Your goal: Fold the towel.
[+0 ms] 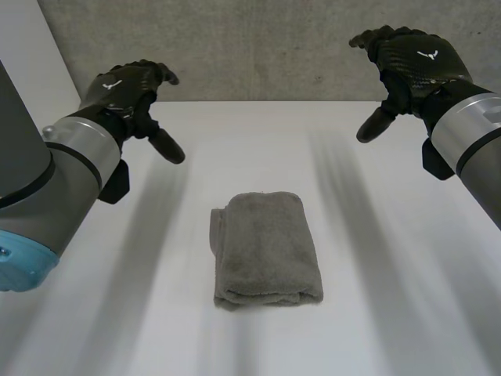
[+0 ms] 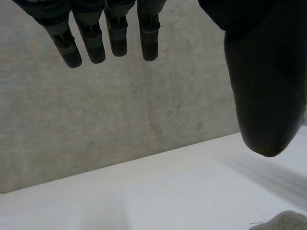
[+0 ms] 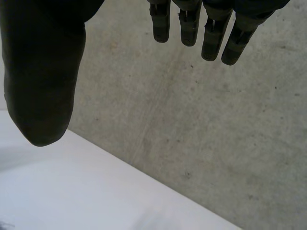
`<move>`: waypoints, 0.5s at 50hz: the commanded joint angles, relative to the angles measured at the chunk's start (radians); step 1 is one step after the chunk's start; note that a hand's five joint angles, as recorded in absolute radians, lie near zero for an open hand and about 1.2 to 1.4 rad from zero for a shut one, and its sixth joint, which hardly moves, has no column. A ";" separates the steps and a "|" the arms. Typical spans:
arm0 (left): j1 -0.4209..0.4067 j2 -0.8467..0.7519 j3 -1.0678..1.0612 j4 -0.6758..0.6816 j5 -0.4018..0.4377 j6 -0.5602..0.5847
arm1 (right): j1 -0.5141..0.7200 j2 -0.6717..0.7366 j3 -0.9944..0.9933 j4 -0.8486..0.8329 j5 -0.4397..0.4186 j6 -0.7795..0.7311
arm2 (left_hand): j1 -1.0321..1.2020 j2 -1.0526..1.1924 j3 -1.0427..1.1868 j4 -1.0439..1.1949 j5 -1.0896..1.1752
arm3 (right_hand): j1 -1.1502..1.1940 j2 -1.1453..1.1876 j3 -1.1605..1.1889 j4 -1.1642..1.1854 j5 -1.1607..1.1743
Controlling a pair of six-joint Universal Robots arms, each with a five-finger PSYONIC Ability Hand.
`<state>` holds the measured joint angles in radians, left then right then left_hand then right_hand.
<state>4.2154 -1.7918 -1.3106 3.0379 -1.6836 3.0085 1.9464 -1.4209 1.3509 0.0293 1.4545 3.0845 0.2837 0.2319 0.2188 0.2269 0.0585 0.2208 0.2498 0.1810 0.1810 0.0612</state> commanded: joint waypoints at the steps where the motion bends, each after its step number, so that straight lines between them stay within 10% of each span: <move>1: 0.008 0.000 0.001 -0.004 -0.016 -0.003 | 0.000 0.008 -0.006 0.038 0.078 0.000 | -0.109 -0.057 -0.044 -0.052 -0.058 | -0.046 -0.075 -0.006 -0.007 -0.061; 25: 0.035 0.026 -0.013 -0.001 -0.004 -0.002 | 0.005 0.031 -0.009 0.038 0.125 -0.027 | -0.109 -0.057 -0.044 -0.052 -0.058 | -0.046 -0.075 -0.006 -0.007 -0.061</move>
<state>4.2496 -1.7652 -1.3193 3.0375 -1.6875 3.0063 1.9511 -1.3850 1.3452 0.0674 1.5831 3.0566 0.2837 0.2315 0.2188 0.2269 0.0585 0.2207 0.2498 0.1808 0.1810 0.0611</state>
